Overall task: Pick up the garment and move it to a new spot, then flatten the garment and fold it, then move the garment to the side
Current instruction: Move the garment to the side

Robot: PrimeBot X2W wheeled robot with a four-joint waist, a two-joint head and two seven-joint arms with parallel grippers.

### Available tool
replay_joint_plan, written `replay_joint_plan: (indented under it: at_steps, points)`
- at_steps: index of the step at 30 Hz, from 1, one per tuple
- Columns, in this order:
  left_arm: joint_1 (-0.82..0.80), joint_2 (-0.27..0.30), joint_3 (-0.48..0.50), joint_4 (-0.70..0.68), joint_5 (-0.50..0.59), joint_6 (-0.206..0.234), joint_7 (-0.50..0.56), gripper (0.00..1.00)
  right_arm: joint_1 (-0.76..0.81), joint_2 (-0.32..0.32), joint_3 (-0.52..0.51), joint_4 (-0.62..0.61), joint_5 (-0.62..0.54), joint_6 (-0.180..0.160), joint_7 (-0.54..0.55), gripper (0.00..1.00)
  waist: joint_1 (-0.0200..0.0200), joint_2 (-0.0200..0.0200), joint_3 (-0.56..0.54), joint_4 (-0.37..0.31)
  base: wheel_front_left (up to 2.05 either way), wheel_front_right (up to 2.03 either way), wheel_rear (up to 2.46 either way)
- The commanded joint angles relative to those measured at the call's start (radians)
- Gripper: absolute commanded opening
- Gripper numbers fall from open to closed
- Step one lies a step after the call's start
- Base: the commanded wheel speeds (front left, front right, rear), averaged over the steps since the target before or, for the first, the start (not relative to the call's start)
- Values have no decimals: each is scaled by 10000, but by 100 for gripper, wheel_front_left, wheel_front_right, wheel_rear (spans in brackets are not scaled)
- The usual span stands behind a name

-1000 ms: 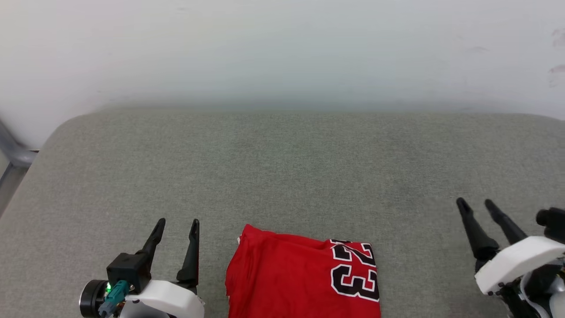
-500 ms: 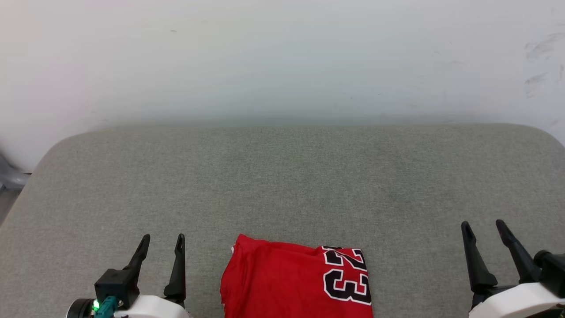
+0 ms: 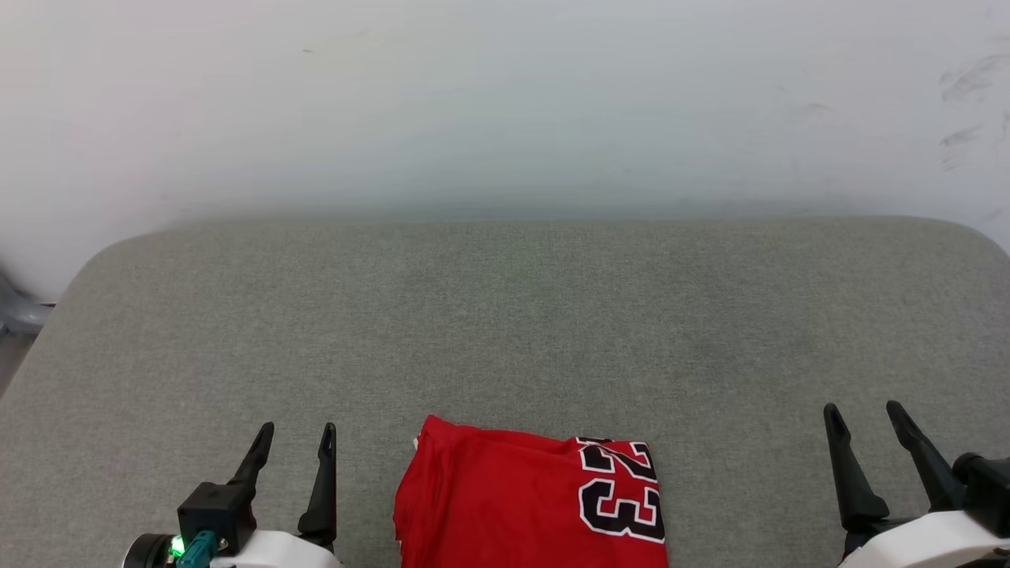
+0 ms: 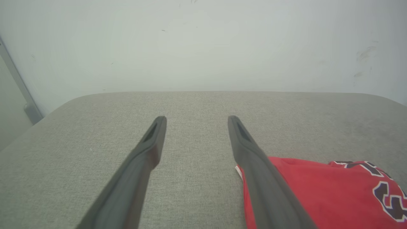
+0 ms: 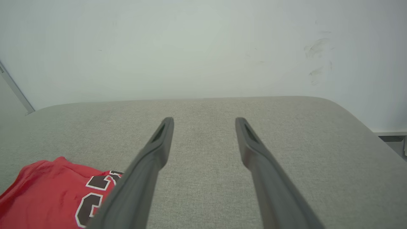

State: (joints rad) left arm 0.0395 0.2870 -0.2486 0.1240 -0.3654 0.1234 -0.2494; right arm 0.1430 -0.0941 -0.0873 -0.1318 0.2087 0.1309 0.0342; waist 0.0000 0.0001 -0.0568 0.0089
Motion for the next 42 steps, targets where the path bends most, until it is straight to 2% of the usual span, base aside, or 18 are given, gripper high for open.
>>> replay_joint_plan:
  at_steps: [1, 7, 15, 22, 26, 37, 38, 39, 40, 42]
  points:
    - [-112, 48, -11, -38, 6, 16, 0, 100, 8, -19, -58, -37, -32, -4, 67, 100, 0, -1, 29, 24, 0, 0, 0]
    - [-320, 66, -70, -17, 59, -15, -15, 100, 103, -201, -353, 185, 99, -4, 702, 100, 0, -1, 160, 169, 0, 0, 0]
    - [-780, -93, -234, -140, 196, -85, -85, 100, 255, -806, -589, 971, 1344, -3, 3418, 100, 0, -1, 552, 886, 0, 0, 0]
    - [-1243, -381, -341, -222, 312, -207, -143, 100, 6, -970, 233, 968, 2409, -4, 5170, 100, 0, -1, 1276, 1652, 0, 0, 0]
    - [-1507, -576, -315, -214, 388, -267, -162, 100, -365, -1015, 901, 1037, 2876, -3, 5636, 100, 0, -1, 1759, 1989, 0, 0, 0]
    - [-1892, -1131, -13, -241, 709, -606, -173, 100, -1013, -968, 2066, 2689, 4307, -12, 6850, 100, 0, -1, 2486, 2396, 0, 0, 0]
    - [-1918, -1182, 24, -224, 733, -634, -173, 100, -1039, -965, 2102, 2822, 4384, -12, 6941, 88, 0, -1, 2518, 2410, 0, 0, 0]
    - [-1927, -1223, 56, -202, 770, -682, -173, 100, -1085, -978, 2147, 2914, 4452, -12, 6984, 34, 0, -1, 2542, 2418, 0, 0, 0]
    - [-1931, -1263, 91, -177, 828, -714, -173, 100, -1139, -951, 2181, 2969, 4583, -12, 7034, 0, 0, -1, 2563, 2419, 0, 0, 0]
    - [-1946, -1319, 151, -122, 892, -796, -174, 100, -1241, -1023, 2271, 2963, 4575, -12, 7044, 0, 0, -1, 2558, 2405, 0, 0, 0]
